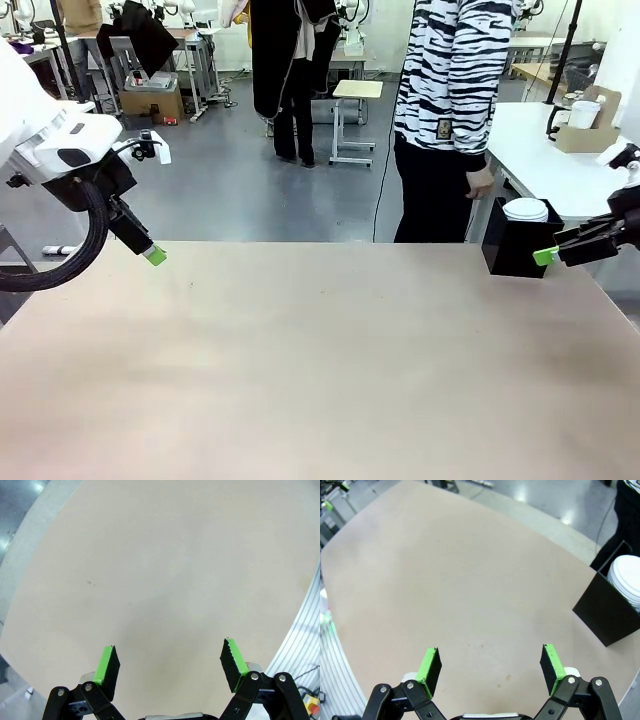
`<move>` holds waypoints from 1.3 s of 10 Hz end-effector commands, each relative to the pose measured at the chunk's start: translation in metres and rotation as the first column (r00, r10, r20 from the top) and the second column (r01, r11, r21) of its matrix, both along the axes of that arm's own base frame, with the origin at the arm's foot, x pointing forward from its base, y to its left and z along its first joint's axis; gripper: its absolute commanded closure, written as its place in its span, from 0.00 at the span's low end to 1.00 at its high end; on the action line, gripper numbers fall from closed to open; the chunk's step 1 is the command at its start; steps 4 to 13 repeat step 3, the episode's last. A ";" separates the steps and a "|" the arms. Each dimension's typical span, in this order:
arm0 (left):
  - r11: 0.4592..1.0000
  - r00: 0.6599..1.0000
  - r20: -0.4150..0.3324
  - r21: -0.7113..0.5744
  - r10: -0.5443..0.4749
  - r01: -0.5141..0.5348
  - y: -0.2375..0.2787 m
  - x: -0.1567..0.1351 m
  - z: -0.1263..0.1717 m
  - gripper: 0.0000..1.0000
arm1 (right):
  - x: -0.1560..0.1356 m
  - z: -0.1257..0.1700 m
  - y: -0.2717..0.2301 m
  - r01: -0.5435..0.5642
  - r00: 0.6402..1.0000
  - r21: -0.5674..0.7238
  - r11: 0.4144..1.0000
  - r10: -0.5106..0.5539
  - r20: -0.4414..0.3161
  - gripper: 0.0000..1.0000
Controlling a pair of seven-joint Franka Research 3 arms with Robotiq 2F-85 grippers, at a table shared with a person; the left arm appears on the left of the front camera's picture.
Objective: Pour a drink into a cup and package it in a carrier.
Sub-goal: Insert the held 600 ml Paper Cup into the Cup Carrier.
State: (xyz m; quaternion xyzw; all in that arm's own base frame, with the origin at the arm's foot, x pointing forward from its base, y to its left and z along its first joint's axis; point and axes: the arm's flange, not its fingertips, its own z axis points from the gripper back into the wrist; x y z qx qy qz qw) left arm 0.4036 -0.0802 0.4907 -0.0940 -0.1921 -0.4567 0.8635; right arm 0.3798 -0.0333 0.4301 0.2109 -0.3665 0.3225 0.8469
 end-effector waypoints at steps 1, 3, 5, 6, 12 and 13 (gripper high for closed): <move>1.000 1.000 0.001 0.010 0.009 -0.009 0.001 -0.002 0.001 0.00 | -0.001 -0.005 -0.003 -0.017 1.000 -0.001 1.000 0.017 0.018 0.00; 1.000 1.000 0.001 0.010 0.009 -0.009 0.001 -0.002 0.001 0.00 | -0.001 -0.005 -0.003 -0.017 1.000 -0.001 1.000 0.017 0.018 0.00; 1.000 1.000 0.001 0.010 0.009 -0.009 0.001 -0.002 0.001 0.00 | -0.001 -0.005 -0.003 -0.017 1.000 -0.001 1.000 0.017 0.018 0.00; 1.000 1.000 0.001 0.010 0.009 -0.009 0.001 -0.002 0.001 0.00 | -0.001 -0.005 -0.003 -0.017 1.000 -0.001 1.000 0.017 0.018 0.00; 1.000 1.000 0.001 0.010 0.009 -0.009 0.001 -0.002 0.001 0.00 | -0.001 -0.005 -0.003 -0.017 1.000 -0.001 1.000 0.017 0.018 0.00; 1.000 1.000 0.001 0.010 0.009 -0.009 0.001 -0.002 0.001 0.00 | -0.001 -0.005 -0.003 -0.017 1.000 -0.001 1.000 0.017 0.018 0.00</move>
